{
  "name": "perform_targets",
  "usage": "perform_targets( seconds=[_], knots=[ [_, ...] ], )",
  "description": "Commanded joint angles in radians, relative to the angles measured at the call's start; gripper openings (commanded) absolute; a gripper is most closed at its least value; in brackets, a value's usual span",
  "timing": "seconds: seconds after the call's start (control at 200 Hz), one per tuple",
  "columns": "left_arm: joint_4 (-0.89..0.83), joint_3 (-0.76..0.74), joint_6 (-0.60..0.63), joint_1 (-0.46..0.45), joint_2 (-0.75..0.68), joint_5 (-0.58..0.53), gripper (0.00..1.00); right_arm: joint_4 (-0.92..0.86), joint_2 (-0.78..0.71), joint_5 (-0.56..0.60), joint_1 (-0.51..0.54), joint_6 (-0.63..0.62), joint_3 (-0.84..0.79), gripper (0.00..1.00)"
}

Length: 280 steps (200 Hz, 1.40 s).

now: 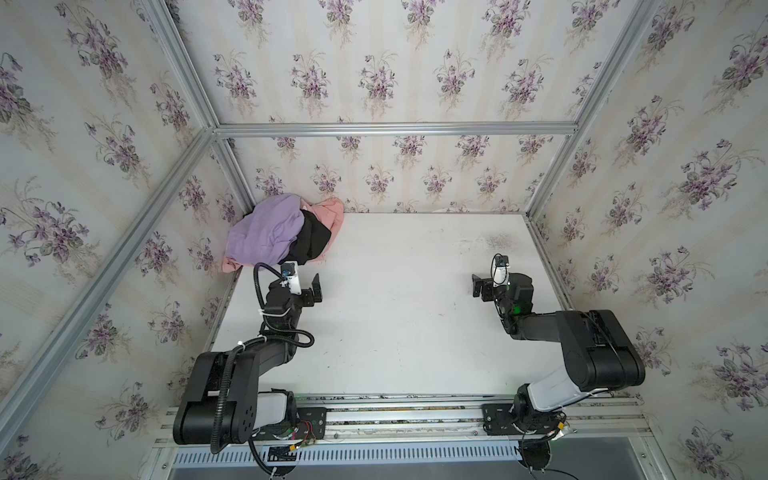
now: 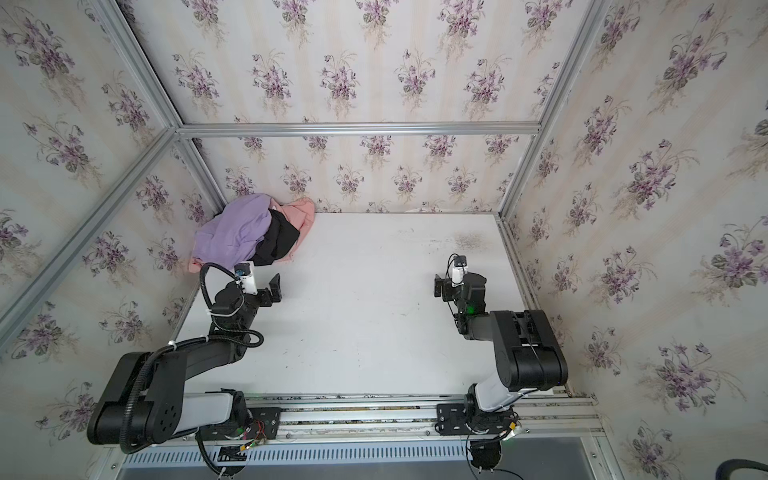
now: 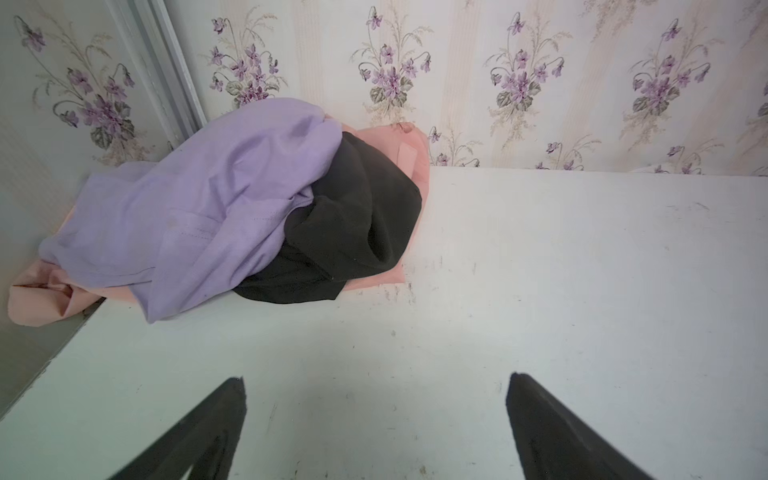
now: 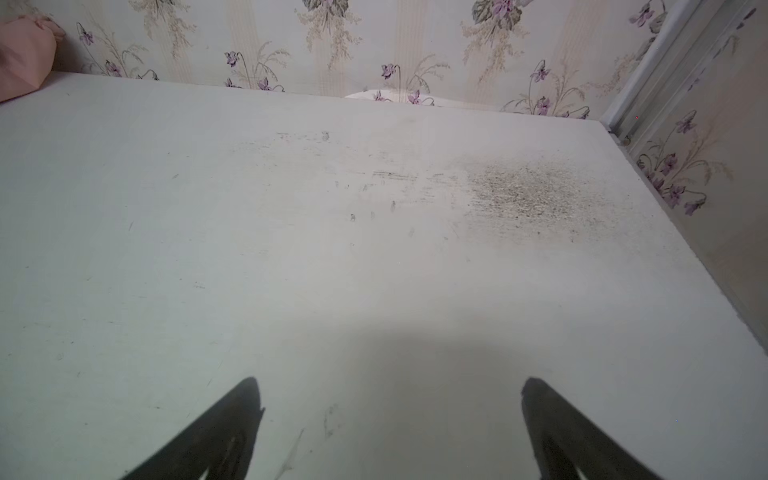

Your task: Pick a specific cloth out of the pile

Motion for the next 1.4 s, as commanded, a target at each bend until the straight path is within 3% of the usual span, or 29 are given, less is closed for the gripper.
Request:
perform_targets(
  seconds=[0.0,0.985,1.129,1.189,1.394],
  knots=[
    [0.027,0.011,0.019,-0.002,0.003,0.033,1.0,0.028,-0.005,-0.023,-0.001,0.012,-0.002,1.0],
    [0.057,-0.009,0.002,0.027,-0.002,0.08,1.0,0.073,-0.02,-0.041,-0.006,0.011,-0.041,1.0],
    [0.054,-0.006,0.004,0.026,0.0,0.078,1.0,0.068,-0.018,-0.017,-0.001,0.01,-0.03,1.0],
    [0.054,-0.006,0.003,0.026,0.0,0.078,1.0,0.042,-0.02,0.043,0.021,0.002,-0.018,1.0],
    [0.049,-0.004,0.003,0.025,0.001,0.076,1.0,0.039,-0.016,0.04,0.02,0.005,-0.015,1.0]
  ],
)
